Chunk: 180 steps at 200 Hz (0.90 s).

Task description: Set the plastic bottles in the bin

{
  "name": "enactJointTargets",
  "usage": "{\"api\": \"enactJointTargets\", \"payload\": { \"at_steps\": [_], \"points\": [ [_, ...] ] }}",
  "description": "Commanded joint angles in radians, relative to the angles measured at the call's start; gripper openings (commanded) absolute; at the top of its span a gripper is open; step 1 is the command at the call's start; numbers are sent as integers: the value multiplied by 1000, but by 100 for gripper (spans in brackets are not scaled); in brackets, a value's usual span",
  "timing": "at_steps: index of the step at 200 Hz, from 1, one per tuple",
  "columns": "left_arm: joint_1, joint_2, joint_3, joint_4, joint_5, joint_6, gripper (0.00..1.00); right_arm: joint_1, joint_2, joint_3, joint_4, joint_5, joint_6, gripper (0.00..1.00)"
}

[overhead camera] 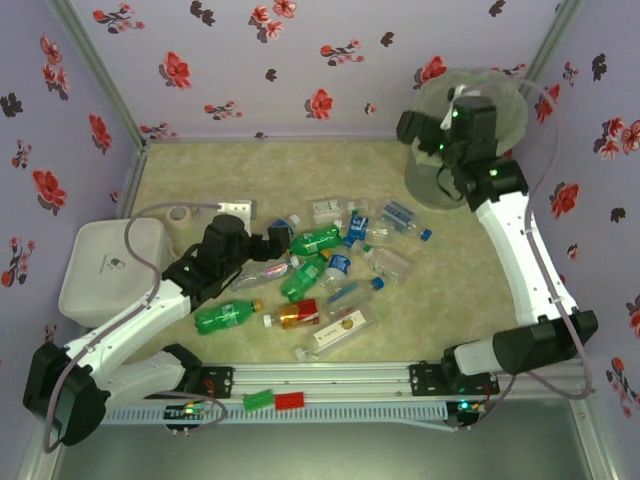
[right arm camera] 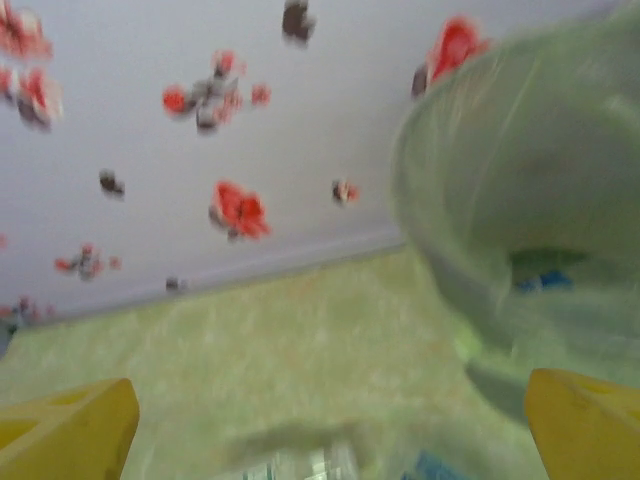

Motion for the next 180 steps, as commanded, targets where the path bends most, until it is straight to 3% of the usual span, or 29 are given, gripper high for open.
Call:
{"api": "enactJointTargets", "payload": {
  "at_steps": [1, 38, 101, 132, 180],
  "points": [
    [-36, 22, 77, -121, 117, 103, 100, 25, -63, -126, -63, 11, -10, 100],
    [-160, 65, 141, -239, 134, 158, 100, 29, -185, -355, -103, 12, 59, 100],
    [-416, 261, 231, -355, 136, 82, 100, 15, -238, -594, -24, 134, 98, 100],
    [-516, 341, 263, -408, 132, 60, 100, -65, -237, -650, 12, 70, 99, 100],
    [-589, 411, 267, -444, 271, 97, 97, -125, -265, -747, 69, -23, 117, 100]
  ]
}}
